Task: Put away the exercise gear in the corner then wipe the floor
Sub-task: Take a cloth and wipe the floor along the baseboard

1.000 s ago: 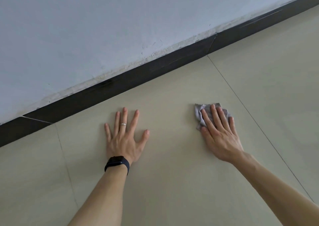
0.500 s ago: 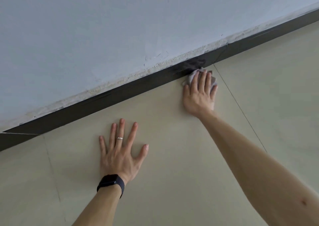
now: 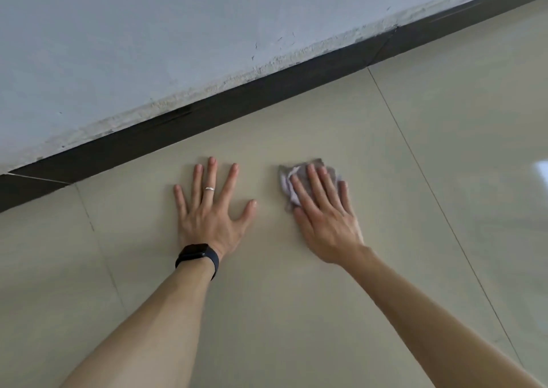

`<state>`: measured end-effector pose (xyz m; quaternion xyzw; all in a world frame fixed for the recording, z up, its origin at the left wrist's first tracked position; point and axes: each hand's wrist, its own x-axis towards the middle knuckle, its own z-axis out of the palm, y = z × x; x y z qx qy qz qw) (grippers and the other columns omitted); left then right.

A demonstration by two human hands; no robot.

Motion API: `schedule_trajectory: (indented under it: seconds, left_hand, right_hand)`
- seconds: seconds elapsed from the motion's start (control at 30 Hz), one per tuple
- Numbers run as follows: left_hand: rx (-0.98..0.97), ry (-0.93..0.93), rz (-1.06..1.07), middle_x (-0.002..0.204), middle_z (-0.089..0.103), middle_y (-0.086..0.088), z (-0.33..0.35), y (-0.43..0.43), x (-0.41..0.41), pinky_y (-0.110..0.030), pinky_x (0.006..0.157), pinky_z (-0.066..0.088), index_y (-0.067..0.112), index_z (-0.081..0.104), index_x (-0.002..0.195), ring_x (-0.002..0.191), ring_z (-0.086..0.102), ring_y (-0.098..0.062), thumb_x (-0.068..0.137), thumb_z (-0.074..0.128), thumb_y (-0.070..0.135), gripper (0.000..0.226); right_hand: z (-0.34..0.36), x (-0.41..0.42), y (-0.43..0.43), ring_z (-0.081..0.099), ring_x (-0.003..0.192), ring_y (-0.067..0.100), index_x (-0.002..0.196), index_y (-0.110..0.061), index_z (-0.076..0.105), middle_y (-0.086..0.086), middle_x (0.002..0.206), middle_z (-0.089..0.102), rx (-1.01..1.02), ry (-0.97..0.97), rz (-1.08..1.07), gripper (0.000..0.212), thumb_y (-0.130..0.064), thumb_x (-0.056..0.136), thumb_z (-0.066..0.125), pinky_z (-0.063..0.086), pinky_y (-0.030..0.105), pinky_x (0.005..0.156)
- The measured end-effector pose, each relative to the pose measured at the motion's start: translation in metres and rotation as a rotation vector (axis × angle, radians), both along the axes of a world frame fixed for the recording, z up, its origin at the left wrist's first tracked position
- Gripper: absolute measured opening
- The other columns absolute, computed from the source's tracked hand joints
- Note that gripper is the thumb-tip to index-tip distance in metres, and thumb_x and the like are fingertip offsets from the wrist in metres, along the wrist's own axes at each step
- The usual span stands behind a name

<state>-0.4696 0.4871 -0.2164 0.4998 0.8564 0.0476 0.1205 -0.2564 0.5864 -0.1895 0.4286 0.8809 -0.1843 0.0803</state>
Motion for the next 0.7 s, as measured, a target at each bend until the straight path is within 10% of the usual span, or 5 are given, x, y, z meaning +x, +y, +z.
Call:
schedule_trajectory:
  seconds: [0.1,0.3,0.53,0.7]
  left_hand:
    - [-0.008,0.000,-0.007,0.167,-0.002,0.006,0.002,-0.002,-0.001,-0.059,0.120,0.007,0.045,0.009,0.155,0.153,-0.001,-0.018,0.088,0.031,0.072,0.076]
    - [0.007,-0.010,-0.014,0.166,-0.006,0.005,0.001,0.005,-0.005,-0.057,0.121,0.000,0.046,0.004,0.155,0.153,-0.006,-0.017,0.090,0.027,0.074,0.074]
    - [-0.005,-0.006,-0.035,0.167,-0.003,0.001,-0.003,-0.005,-0.003,-0.059,0.119,-0.001,0.043,0.007,0.155,0.153,-0.004,-0.020,0.093,0.025,0.072,0.071]
    - [0.047,-0.040,-0.031,0.166,0.010,-0.003,0.002,-0.033,0.032,-0.064,0.118,0.005,0.034,0.019,0.156,0.153,0.005,-0.024,0.100,0.027,0.053,0.060]
  right_hand:
    - [0.001,0.034,0.012,-0.009,0.153,0.010,0.158,-0.041,0.005,-0.008,0.167,-0.002,0.057,-0.033,0.135,0.055,-0.051,0.105,0.017,0.005,0.048,0.124]
    - [-0.003,0.081,0.034,-0.025,0.149,0.009,0.157,-0.040,-0.008,-0.005,0.165,-0.020,-0.029,-0.042,-0.675,0.058,-0.047,0.105,0.017,-0.009,0.052,0.122]
    - [-0.002,0.118,-0.133,-0.004,0.154,0.014,0.157,-0.041,0.006,-0.006,0.167,0.000,0.047,-0.039,0.166,0.056,-0.050,0.105,0.023,0.004,0.050,0.123]
    - [0.006,0.198,-0.064,-0.024,0.149,0.008,0.156,-0.043,-0.008,-0.010,0.164,-0.020,-0.036,-0.107,-0.548,0.056,-0.051,0.104,0.013,-0.007,0.050,0.123]
